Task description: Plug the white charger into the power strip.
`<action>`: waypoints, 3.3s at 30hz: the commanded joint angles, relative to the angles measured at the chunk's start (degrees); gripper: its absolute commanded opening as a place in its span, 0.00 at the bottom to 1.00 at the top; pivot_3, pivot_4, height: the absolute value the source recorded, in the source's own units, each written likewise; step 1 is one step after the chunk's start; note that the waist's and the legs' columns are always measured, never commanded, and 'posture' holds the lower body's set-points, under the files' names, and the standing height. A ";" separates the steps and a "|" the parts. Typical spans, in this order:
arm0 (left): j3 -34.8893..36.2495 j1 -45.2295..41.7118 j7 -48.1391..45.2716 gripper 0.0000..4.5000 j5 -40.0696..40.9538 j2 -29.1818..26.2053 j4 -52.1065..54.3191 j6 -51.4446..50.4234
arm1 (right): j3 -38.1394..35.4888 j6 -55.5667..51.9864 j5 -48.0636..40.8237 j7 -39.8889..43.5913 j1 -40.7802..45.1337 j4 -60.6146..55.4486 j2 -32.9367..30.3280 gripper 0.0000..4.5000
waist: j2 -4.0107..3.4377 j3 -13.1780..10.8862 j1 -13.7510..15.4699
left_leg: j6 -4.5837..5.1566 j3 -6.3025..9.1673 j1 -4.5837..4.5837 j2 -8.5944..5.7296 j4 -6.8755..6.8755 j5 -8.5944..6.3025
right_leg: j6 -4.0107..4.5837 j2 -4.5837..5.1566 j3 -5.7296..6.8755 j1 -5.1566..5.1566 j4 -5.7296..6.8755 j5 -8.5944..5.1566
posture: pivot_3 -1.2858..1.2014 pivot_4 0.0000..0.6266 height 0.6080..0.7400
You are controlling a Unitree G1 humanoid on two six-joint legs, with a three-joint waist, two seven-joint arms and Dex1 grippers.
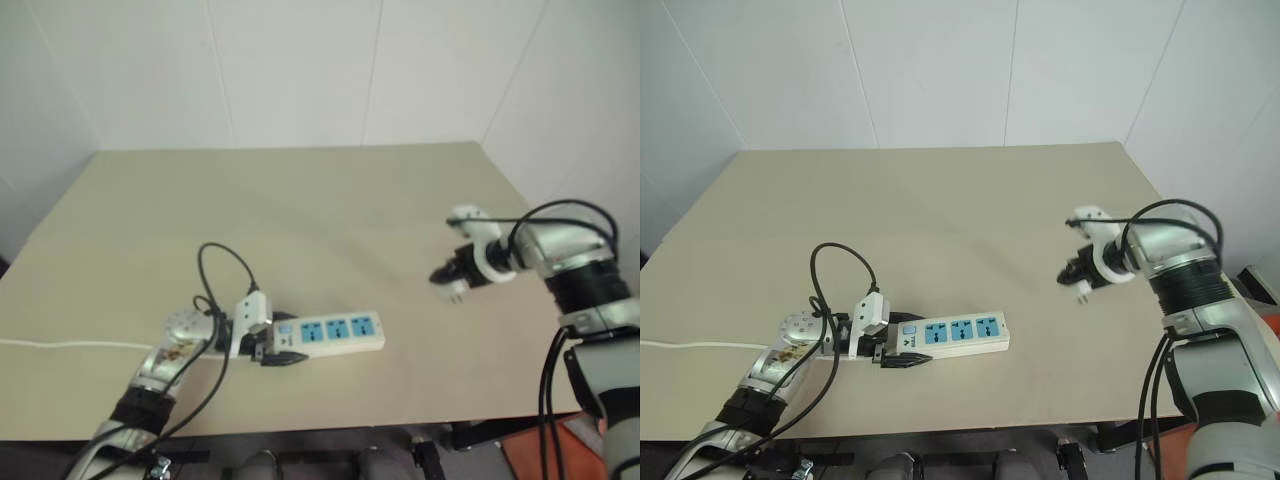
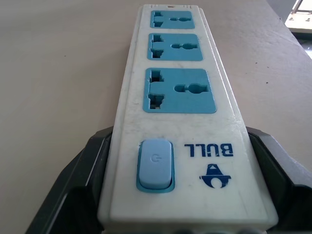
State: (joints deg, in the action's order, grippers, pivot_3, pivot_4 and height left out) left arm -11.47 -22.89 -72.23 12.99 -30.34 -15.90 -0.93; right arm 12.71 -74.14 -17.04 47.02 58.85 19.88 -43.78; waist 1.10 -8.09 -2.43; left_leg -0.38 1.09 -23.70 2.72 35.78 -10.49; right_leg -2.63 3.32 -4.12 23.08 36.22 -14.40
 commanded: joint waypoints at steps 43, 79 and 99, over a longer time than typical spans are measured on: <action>0.15 -9.67 -9.37 0.74 -2.50 3.80 -18.33 9.64 | -3.59 63.88 -2.23 9.50 -26.77 -13.70 31.06 0.25 | 0.09 0.05 1.20 | 0.00 0.12 0.46 -0.01 0.04 0.00 | -0.08 -0.02 0.12 -0.59 -0.07 0.03 | 0.52 0.24 1.00; 0.31 -8.19 -10.45 0.74 -2.06 2.29 -14.11 7.33 | -0.44 72.95 0.73 14.41 -27.55 -6.93 32.35 0.25 | 0.08 0.05 1.23 | 0.00 0.12 0.45 -0.01 0.03 0.00 | -0.07 -0.02 0.12 -0.58 -0.08 0.03 | 0.52 0.24 1.00; 0.42 -7.43 -10.37 0.74 -1.93 2.09 -13.15 7.42 | 0.14 75.23 1.20 17.06 -28.24 -4.88 32.55 0.25 | 0.07 0.04 1.24 | 0.00 0.12 0.45 -0.01 0.03 0.00 | -0.07 -0.02 0.12 -0.58 -0.09 0.03 | 0.52 0.24 1.00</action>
State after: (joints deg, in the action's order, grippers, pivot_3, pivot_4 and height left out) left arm -11.05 -30.81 -81.92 11.15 -27.53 -30.18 6.13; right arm 12.95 -0.63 -15.50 63.68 30.00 15.48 -11.66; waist 1.17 -8.04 -1.19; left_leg -0.38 1.21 -23.25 2.71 35.81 -10.49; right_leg -2.70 3.30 -4.00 22.50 36.13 -14.37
